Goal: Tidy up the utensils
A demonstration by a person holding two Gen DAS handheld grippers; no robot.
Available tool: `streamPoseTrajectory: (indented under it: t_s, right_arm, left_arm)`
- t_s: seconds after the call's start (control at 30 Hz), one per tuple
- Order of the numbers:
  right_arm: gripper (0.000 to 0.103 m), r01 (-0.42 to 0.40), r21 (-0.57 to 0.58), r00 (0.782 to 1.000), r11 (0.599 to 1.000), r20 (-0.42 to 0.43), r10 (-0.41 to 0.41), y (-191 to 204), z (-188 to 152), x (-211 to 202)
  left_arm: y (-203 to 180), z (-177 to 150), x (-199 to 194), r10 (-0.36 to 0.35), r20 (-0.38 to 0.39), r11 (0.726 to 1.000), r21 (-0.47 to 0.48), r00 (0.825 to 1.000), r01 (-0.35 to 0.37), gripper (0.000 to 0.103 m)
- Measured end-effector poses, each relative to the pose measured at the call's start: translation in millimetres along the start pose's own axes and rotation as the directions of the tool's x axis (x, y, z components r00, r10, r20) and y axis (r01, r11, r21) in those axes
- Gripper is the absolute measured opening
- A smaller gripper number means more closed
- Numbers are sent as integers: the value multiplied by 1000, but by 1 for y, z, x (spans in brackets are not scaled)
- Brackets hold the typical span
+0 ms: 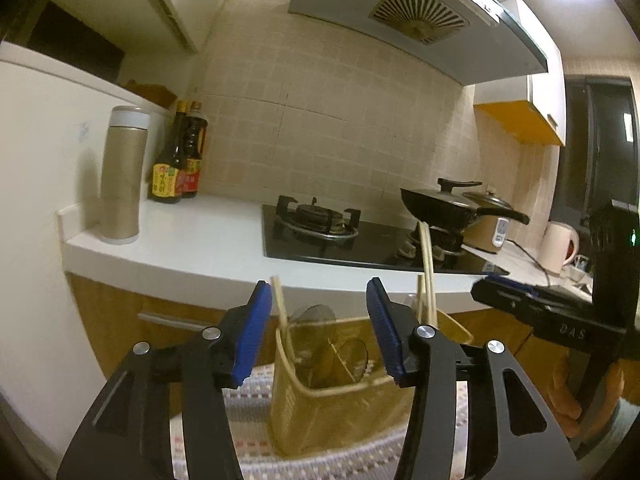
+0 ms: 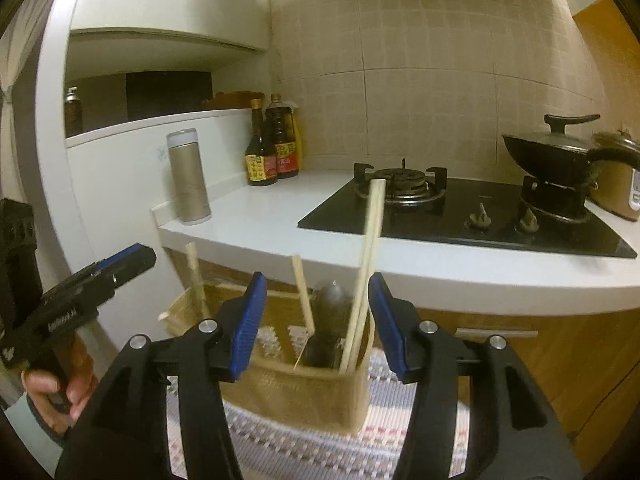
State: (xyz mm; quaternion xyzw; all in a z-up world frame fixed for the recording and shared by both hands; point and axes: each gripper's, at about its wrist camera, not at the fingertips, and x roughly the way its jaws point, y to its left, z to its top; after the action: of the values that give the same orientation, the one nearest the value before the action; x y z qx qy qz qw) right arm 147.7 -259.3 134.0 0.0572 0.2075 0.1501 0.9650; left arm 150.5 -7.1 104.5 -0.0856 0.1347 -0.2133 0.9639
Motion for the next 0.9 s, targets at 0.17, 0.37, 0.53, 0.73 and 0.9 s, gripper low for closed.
streamPoseTrajectory:
  t_s: [0.17,0.37,0.53,0.73,0.9]
  right_arm:
    - [49,20,10,1000,1000,7,-20,-2,-10,-30]
    - [49,45,93,999,995,-32,-42,-25,7,-33]
    - [49,27,70,997,997,-76,-22,-15,-2,-45]
    - [53,40,91,997,995,-71,-33,11,-46,-67]
    - [63,125,112,992,986,-2,-126,27,-86,-79]
  left_arm:
    - [2,-1,-31,-15,6,999,-43,1000,15,55]
    - [-10,-2,-43,-20,-2,1000,-23,1000,20,55]
    - [-24,-4,-54,-28,-17,999,-20,999,28,56]
    - [-37,-26,-73,-9,-29,999,-37,1000,8,69]
    - [-46,-56,-81,86,-18,996,-24,996,-86,81]
